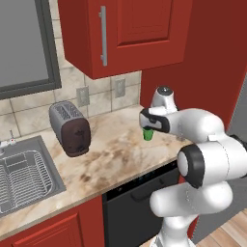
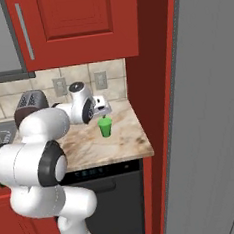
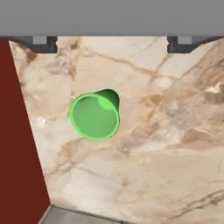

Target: Place the pitcher and cup on the dining counter for serving.

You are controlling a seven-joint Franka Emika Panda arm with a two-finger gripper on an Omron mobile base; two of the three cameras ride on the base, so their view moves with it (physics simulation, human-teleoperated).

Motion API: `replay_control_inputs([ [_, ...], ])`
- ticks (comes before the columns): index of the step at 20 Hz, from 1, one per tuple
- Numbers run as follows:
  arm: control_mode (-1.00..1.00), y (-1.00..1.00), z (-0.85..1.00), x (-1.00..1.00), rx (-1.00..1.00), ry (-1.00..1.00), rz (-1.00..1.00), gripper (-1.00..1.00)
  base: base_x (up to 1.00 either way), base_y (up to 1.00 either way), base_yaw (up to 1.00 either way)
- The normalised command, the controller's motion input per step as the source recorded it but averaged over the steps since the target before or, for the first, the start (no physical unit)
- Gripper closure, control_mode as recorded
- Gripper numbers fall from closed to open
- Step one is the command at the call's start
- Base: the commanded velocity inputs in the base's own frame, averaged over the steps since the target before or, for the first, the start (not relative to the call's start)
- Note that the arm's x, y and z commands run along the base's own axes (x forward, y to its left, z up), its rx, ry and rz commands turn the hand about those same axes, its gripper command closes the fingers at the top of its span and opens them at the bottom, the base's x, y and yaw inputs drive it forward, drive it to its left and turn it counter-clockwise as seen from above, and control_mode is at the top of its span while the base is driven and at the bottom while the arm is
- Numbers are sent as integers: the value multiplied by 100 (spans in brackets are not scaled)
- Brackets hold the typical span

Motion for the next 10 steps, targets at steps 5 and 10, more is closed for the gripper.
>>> replay_control_inputs([
  [5,-100,13,-23,15,0,11,0,-100,0,0,0],
  [10,-100,14,-27,10,0,7,1,-100,0,0,0],
])
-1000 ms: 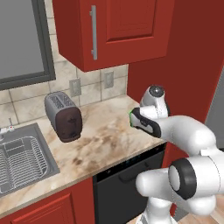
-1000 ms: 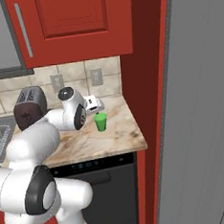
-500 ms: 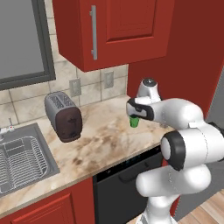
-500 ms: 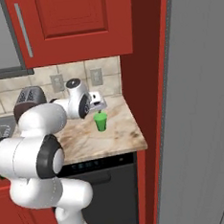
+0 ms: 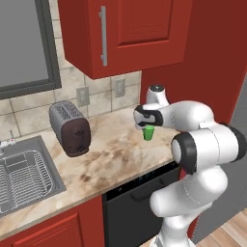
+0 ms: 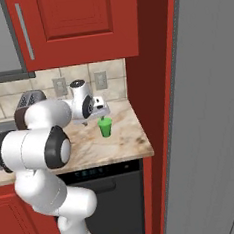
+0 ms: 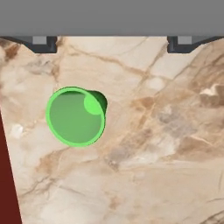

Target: Place the pitcher and cup on the dining counter for serving.

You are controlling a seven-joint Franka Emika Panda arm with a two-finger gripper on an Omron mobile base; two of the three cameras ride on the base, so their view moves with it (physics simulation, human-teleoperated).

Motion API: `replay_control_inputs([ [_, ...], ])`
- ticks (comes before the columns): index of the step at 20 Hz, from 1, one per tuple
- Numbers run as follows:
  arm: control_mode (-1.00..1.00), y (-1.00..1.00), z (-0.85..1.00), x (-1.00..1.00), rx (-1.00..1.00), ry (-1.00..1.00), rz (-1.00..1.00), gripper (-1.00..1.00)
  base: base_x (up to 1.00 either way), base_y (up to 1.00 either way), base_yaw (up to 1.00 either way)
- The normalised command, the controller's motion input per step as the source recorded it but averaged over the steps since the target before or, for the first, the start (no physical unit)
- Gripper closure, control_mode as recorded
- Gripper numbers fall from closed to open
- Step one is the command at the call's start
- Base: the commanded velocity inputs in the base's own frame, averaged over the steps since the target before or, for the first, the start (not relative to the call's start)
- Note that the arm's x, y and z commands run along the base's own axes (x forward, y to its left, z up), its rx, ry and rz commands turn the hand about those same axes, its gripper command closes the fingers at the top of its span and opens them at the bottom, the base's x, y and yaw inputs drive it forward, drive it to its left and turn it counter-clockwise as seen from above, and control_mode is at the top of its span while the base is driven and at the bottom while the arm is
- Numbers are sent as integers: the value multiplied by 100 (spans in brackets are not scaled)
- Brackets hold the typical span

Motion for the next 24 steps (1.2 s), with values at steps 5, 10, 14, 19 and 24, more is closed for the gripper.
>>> replay_control_inputs([
  [5,-100,2,-21,19,0,5,2,-100,0,0,0],
  [10,-100,0,-12,24,0,0,0,-100,0,0,0],
  [14,-100,0,-14,25,0,0,0,-100,0,0,0],
  [19,-100,0,-20,24,0,0,0,-100,0,0,0],
  [24,-100,0,-20,28,0,0,0,-100,0,0,0],
])
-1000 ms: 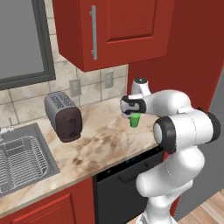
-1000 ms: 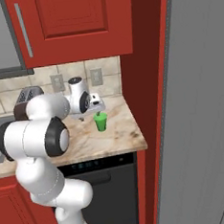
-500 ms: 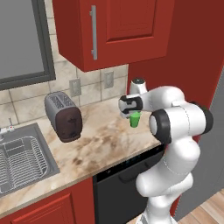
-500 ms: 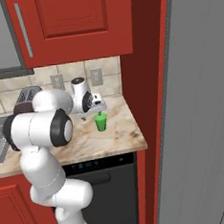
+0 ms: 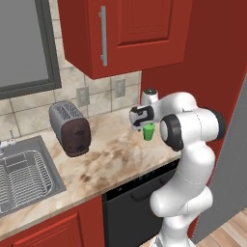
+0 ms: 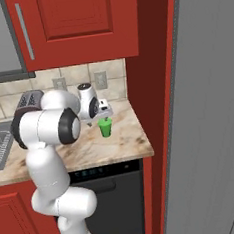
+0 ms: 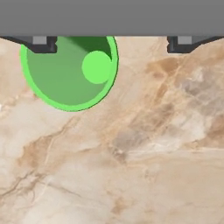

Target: Place the pitcher and cup on the dining counter for serving.

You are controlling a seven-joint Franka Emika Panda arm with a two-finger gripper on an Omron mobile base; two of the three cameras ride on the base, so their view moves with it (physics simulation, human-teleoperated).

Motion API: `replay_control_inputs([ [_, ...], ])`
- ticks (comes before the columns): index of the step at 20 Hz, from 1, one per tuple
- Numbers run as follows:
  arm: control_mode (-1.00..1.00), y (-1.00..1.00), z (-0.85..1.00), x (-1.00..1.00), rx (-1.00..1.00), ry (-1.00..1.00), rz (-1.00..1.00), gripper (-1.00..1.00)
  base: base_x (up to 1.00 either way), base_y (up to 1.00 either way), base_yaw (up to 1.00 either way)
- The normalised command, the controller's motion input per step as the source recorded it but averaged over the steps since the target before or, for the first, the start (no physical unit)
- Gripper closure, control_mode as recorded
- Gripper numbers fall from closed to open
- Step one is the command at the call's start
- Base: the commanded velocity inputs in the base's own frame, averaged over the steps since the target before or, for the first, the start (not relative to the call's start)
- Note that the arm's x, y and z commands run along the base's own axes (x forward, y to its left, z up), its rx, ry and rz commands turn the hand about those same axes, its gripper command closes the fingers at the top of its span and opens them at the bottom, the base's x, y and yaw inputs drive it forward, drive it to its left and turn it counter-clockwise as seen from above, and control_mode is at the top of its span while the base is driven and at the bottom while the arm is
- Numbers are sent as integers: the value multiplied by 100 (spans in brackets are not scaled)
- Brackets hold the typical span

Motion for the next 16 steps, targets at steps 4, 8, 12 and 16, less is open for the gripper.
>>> replay_control_inputs([
  [4,-100,0,-20,34,0,1,1,-100,0,0,0],
  [8,-100,0,-21,33,0,2,1,-100,0,0,0],
  [12,-100,0,-22,26,0,3,0,-100,0,0,0],
  [16,-100,0,-24,4,0,8,0,-100,0,0,0],
])
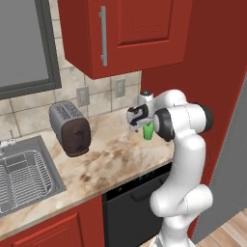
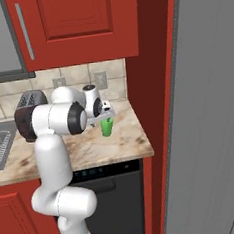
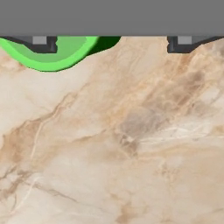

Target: Place the pitcher and cup on the dining counter for serving.

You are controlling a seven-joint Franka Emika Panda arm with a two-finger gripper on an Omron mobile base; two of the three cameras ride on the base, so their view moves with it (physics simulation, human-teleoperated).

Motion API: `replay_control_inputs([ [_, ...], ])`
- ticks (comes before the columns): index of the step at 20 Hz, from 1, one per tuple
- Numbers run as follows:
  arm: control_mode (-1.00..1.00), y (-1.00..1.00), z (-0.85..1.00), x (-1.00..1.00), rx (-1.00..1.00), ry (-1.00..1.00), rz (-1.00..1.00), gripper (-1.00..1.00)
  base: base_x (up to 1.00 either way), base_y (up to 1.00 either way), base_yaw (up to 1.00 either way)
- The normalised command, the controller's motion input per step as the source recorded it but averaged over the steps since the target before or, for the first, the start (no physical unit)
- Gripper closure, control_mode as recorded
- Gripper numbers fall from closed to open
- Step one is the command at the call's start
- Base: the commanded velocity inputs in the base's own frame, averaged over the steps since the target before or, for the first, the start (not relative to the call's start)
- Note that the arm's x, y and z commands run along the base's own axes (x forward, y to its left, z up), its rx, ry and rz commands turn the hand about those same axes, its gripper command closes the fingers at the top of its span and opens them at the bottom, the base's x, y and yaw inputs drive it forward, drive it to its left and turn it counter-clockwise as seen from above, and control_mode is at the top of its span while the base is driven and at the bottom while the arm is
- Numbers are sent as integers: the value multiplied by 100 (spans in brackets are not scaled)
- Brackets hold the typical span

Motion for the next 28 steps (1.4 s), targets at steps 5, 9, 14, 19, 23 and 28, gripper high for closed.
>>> replay_control_inputs([
  [5,-100,0,-24,-1,0,11,0,100,0,0,0],
  [9,-100,0,-20,-5,0,2,0,100,0,0,0],
  [14,-100,0,-30,-3,0,2,0,100,0,0,0],
  [19,-100,0,-36,-32,0,0,0,100,0,0,0],
  [23,-100,-10,-5,-80,0,-15,0,100,0,0,0],
  [28,-100,-18,6,-100,0,-23,0,100,0,0,0],
])
